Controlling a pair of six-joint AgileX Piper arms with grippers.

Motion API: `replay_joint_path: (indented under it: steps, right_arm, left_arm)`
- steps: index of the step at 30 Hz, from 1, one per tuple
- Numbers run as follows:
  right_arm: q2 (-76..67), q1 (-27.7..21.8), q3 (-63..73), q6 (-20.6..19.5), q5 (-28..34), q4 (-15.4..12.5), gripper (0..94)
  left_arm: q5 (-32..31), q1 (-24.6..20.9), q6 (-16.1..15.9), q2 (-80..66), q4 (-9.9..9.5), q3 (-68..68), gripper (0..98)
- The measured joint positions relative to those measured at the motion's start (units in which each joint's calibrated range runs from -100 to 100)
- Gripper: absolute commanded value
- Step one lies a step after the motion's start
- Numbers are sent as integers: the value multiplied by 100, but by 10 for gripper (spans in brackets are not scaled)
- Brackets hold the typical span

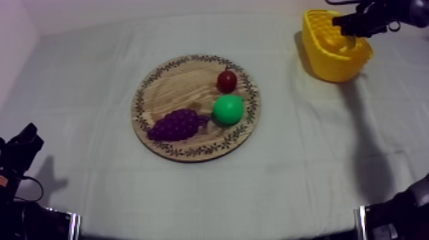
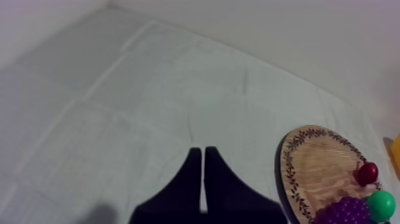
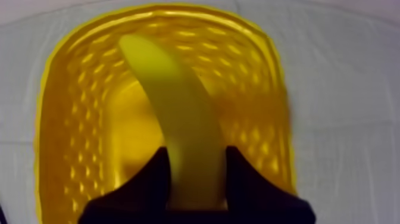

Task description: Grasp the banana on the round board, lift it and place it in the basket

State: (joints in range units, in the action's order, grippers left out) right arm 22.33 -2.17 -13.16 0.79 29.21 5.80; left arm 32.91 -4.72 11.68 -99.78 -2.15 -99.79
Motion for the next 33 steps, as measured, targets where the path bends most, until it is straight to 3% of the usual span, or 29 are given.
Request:
replay_joint_path:
  steps: [12,17,21,25,33]
  right_arm:
    - [496,54,232,-362,-181,305,326]
    - [509,51,347,-421,-167,380,260]
    - [360,64,313,-494,-47,427,87]
    - [-61,41,-21,-424,-30,296,27]
    - [-1799,-62,-1496,-28,108,-203,8]
  left_arm:
    - [0,0,0,0,0,0,1]
    - [0,0,0,0,0,0,1]
    - [0,0,0,0,0,0,1]
    - [0,0,0,0,0,0,1]
    - [0,0,0,0,0,0,1]
